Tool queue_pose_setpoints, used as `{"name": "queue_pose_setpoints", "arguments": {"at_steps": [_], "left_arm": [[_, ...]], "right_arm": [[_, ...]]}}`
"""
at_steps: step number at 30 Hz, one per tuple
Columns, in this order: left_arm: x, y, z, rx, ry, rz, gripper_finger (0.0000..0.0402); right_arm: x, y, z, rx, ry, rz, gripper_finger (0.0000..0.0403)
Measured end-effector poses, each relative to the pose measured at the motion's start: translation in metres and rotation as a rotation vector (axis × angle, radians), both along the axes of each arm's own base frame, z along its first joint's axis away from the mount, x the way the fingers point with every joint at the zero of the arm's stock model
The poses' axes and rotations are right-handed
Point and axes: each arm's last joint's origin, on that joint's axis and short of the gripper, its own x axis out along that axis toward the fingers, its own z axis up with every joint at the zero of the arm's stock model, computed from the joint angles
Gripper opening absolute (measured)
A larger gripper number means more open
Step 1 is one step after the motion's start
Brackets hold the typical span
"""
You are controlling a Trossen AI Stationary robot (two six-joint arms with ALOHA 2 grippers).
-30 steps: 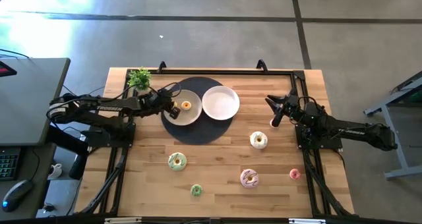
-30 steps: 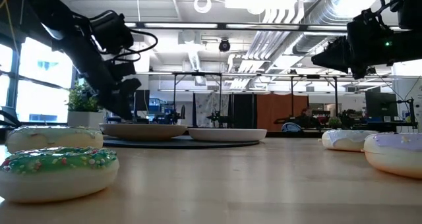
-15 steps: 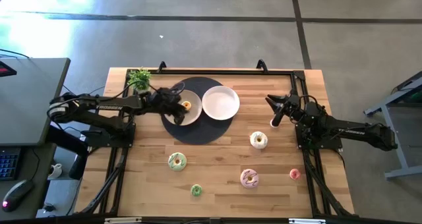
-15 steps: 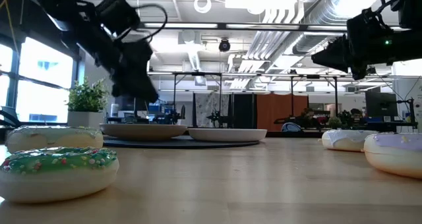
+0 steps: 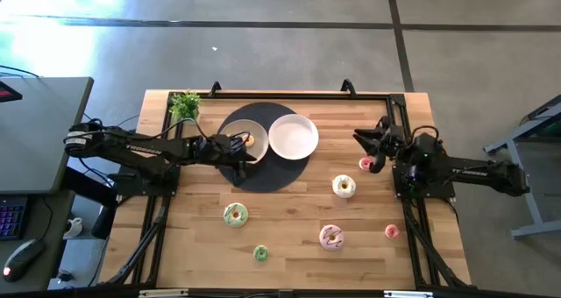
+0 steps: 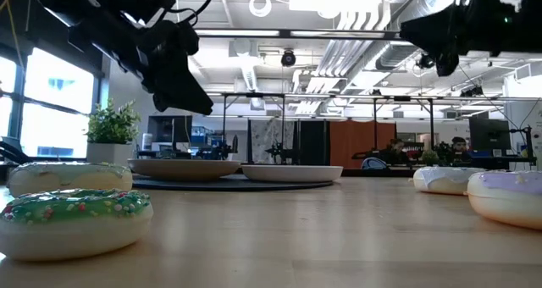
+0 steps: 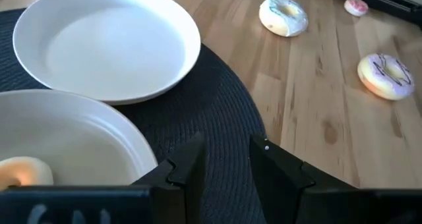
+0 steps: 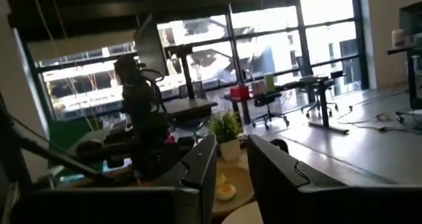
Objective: Pick & Place donuts
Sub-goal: Put the top small pink donut on the gray plate
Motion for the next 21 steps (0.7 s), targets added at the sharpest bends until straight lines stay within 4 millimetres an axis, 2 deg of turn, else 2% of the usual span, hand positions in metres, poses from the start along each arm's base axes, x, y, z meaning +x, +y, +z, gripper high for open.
{"name": "queue_pose_setpoints", "arguments": {"at_steps": [5, 9, 13, 16, 21], "left_arm": [[0.000, 0.001, 0.000, 0.027, 0.003, 0.015, 0.0117], [0.000, 0.001, 0.000, 0.032, 0.004, 0.023, 0.0117], [0.000, 0.001, 0.000, 0.032, 0.009, 0.023, 0.0117], [-0.001, 0.001, -0.002, 0.030, 0.027, 0.022, 0.0117], [-0.002, 0.000, -0.003, 0.022, 0.043, 0.011, 0.0117]], "right_arm": [[0.019, 0.004, 0.027, 0.009, 0.203, -0.129, 0.0083], [0.040, 0.006, 0.048, -0.065, 0.433, -0.260, 0.0083], [0.054, 0.009, 0.060, -0.108, 0.700, -0.277, 0.0083], [0.059, 0.008, 0.066, 0.004, 0.823, -0.304, 0.0083], [0.052, 0.008, 0.060, 0.216, 1.112, -0.321, 0.0083]]}}
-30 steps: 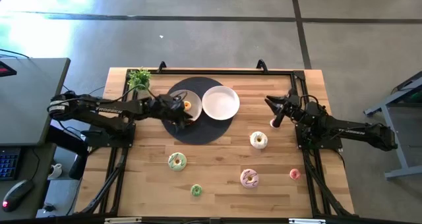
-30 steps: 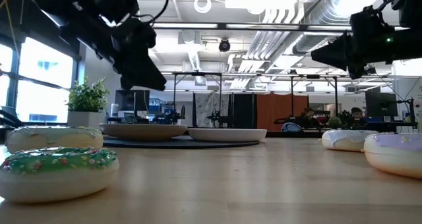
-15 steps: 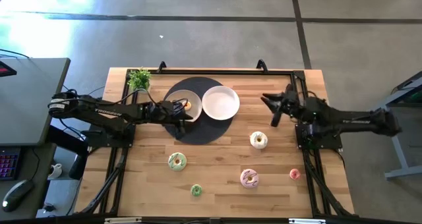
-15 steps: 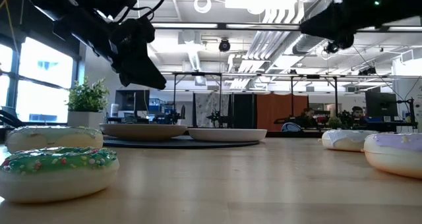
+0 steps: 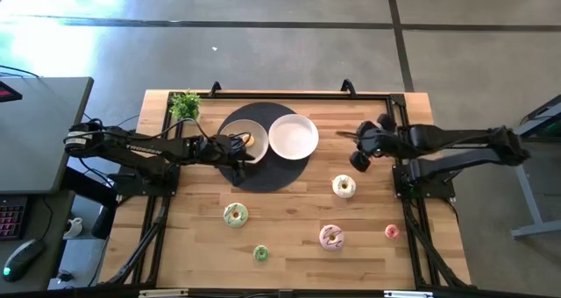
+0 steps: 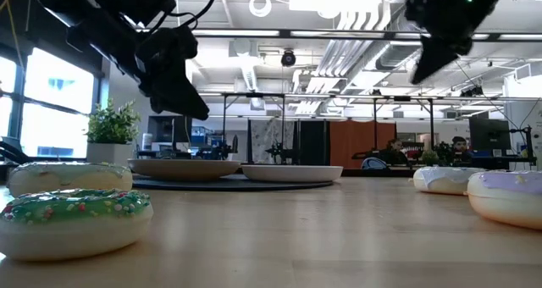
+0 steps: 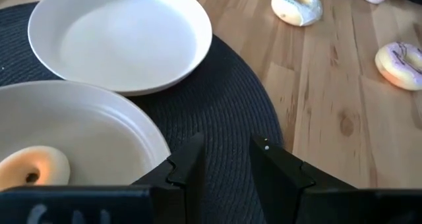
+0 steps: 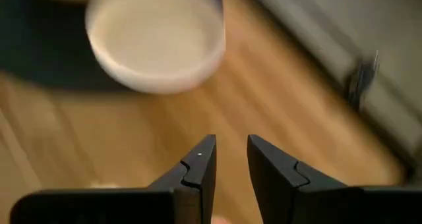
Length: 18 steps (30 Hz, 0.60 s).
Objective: Pick & Place donuts
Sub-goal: Put the top small pink donut on the gray plate
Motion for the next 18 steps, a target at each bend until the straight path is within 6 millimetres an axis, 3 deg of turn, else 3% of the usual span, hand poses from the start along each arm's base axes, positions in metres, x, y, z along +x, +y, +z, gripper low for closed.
{"name": "queue_pose_setpoints", "arguments": {"at_steps": [5, 12, 18], "left_arm": [[0.000, 0.000, 0.000, -0.002, 0.006, -0.002, 0.0117], [0.000, 0.000, 0.000, -0.002, 0.006, -0.002, 0.0117], [0.000, 0.000, -0.001, -0.002, 0.006, -0.003, 0.0117]], "right_arm": [[-0.002, 0.002, -0.015, 0.129, 0.186, 0.017, 0.0083], [0.007, 0.004, -0.025, 0.232, 0.225, 0.010, 0.0083], [0.010, 0.003, -0.032, 0.205, 0.309, 0.005, 0.0083]]}}
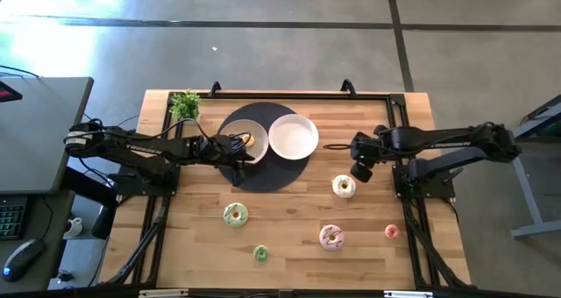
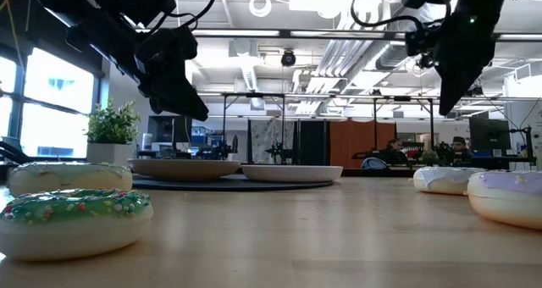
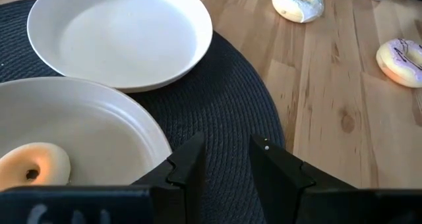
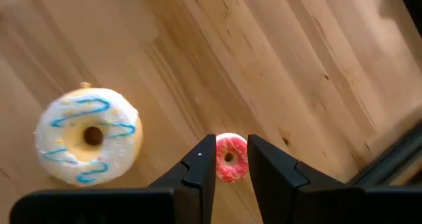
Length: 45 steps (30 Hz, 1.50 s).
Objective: Pick & Place donuts
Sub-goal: Put the top small pink donut on the gray plate
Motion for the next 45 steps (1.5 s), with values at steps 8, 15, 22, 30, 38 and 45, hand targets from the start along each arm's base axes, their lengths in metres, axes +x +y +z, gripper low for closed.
{"name": "queue_pose_setpoints", "arguments": {"at_steps": [8, 15, 22, 30, 38, 45], "left_arm": [[0.000, 0.000, 0.000, -0.001, 0.000, -0.001, 0.0117], [0.000, 0.000, 0.000, -0.002, 0.001, -0.002, 0.0117], [0.000, 0.000, 0.000, -0.002, 0.003, -0.002, 0.0117], [0.000, 0.000, 0.000, -0.002, 0.003, -0.002, 0.0117], [-0.001, 0.000, -0.002, -0.003, 0.022, -0.002, 0.0117], [-0.001, 0.000, -0.002, -0.003, 0.022, -0.002, 0.0117]], "right_arm": [[0.002, 0.000, -0.002, 0.010, 0.015, 0.000, 0.0083], [0.001, -0.004, -0.005, 0.131, 0.020, -0.066, 0.0083], [0.006, -0.011, -0.017, 0.128, 0.113, -0.179, 0.0095], [0.019, -0.021, -0.046, 0.183, 0.268, -0.347, 0.0144], [0.031, -0.025, -0.071, 0.198, 0.362, -0.437, 0.0160], [0.041, -0.027, -0.088, 0.198, 0.383, -0.434, 0.0151]]}}
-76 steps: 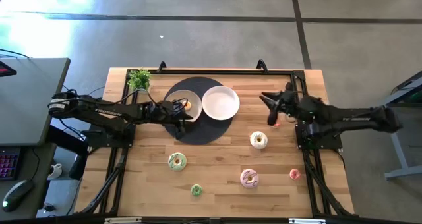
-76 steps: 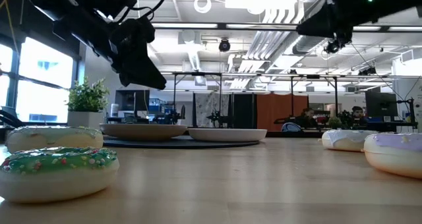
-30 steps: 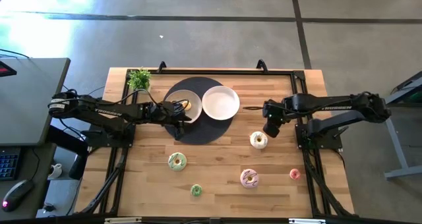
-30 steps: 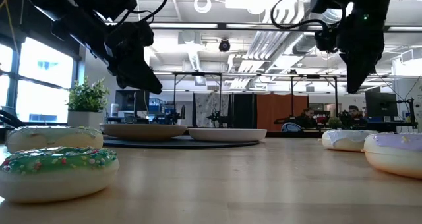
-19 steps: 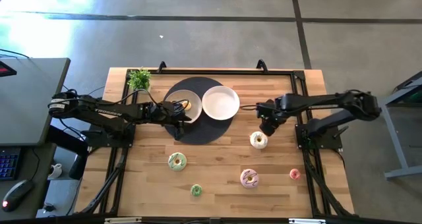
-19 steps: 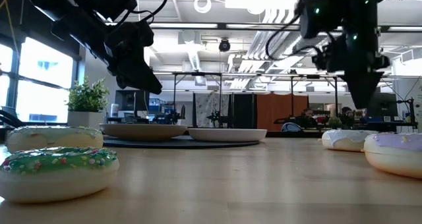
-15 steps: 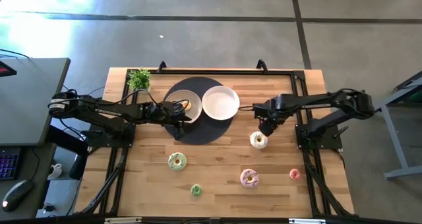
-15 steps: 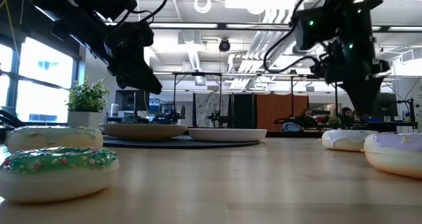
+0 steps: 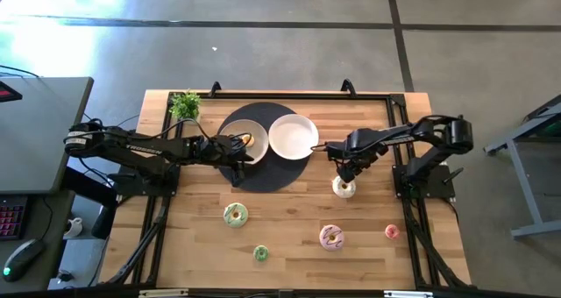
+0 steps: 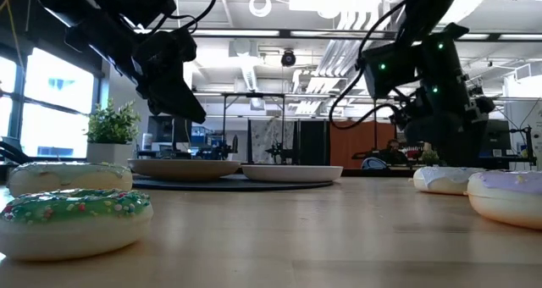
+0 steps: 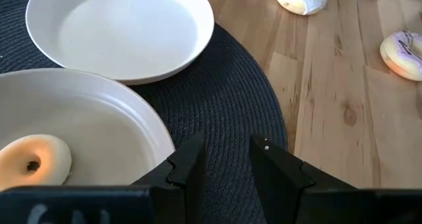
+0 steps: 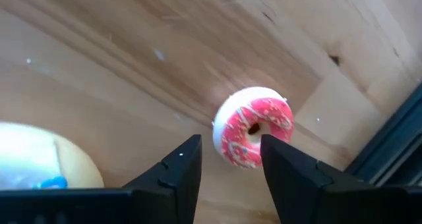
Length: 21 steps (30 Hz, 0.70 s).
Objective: Pick & Place donuts
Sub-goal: Put the top small pink donut on the gray plate
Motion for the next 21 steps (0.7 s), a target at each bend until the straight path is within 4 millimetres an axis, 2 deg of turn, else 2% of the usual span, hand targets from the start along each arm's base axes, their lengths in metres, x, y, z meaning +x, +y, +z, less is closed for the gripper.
{"name": "queue_pose_setpoints", "arguments": {"at_steps": [12, 21], "left_arm": [[0.000, 0.000, 0.000, 0.002, -0.003, 0.003, 0.0117], [0.000, 0.000, 0.000, 0.001, -0.003, 0.002, 0.0117]], "right_arm": [[0.002, 0.000, -0.013, 0.006, 0.066, -0.005, 0.0111], [0.002, -0.001, -0.013, -0.013, 0.065, -0.015, 0.0021]]}}
